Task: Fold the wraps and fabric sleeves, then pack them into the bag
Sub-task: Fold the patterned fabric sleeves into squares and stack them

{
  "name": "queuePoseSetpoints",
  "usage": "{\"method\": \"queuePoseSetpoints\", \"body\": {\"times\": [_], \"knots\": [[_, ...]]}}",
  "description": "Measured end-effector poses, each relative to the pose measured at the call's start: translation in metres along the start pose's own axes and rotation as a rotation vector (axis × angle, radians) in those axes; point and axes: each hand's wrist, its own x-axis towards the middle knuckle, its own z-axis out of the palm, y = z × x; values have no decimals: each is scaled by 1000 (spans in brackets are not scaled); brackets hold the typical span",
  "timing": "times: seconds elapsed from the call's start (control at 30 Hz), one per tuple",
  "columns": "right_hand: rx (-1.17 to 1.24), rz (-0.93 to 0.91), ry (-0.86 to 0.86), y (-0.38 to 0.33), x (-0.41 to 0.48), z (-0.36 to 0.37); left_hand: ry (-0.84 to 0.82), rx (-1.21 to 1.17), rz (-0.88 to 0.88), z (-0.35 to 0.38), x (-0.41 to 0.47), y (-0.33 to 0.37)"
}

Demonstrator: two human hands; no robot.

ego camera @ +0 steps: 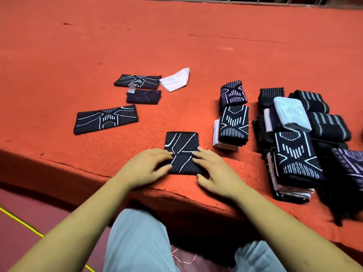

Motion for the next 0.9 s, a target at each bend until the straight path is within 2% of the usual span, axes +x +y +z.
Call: {"method": "queuePoseSetpoints", "body": {"times": [0.1,0.3,0.4,0.5,0.63,0.7,0.77,0.9], "knots": [[35,-25,-30,0,-1,-3,-42,27,-29,3,-7,3],[84,54,17,4,6,2,37,14,-113,6,-8,17],[53,23,-19,6,8,4,33,63,-214,2,-1,26],[43,21,-8,5,11,3,42,146,-202,4,3,30],[99,90,48,0,15,0,111,107,-180,-3,2,28],[212,94,60,-7,12,-6,114,5,-185,-10,-1,29],[387,116,82,-12,4,-11,92,-213,-216,-14,-10,34],[612,236,73,-18,-16,-12,92,-551,-361,-4,-24,40]]}}
